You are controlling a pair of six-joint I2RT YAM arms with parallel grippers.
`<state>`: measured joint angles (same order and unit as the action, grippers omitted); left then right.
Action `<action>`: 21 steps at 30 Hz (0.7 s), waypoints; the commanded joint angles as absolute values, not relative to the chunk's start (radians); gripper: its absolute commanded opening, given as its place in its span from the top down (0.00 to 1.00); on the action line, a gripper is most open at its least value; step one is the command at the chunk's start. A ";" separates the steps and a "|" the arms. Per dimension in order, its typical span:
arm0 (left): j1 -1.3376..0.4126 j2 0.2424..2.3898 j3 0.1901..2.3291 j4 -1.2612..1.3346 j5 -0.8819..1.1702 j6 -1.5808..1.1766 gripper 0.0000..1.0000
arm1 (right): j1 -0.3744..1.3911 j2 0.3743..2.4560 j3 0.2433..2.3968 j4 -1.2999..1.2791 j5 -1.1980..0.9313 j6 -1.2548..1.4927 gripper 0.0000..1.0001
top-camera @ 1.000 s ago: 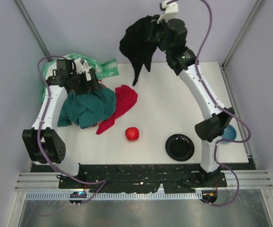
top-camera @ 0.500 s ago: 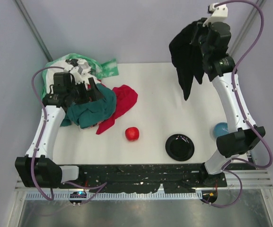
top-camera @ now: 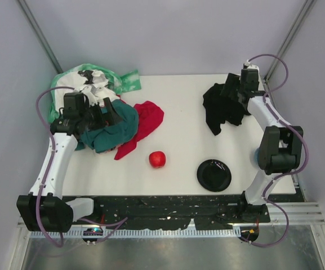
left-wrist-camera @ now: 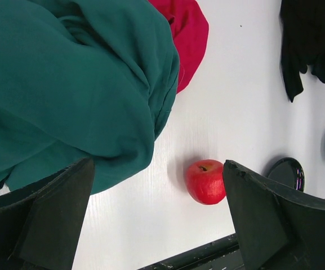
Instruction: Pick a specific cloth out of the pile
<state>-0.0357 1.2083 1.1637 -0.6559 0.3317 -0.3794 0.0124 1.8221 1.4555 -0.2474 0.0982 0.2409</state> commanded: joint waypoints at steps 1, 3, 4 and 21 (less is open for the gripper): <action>-0.043 1.132 1.146 -0.657 0.308 -0.414 0.00 | 0.014 1.527 1.369 -0.103 0.100 0.302 0.05; -0.043 1.089 1.125 -0.657 0.296 -0.422 0.01 | 0.015 1.388 1.287 -0.098 0.146 0.292 0.05; -0.044 1.071 1.114 -0.657 0.290 -0.428 0.00 | 0.015 1.346 1.237 -0.110 0.184 0.290 0.05; -0.052 0.847 0.971 -0.584 0.276 -0.557 0.00 | 0.014 0.417 0.518 -0.218 0.215 0.373 0.05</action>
<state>-0.0486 0.8814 0.9771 -0.6392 0.2878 -0.5232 0.0139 0.4606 0.4973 -0.2497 0.2001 0.3698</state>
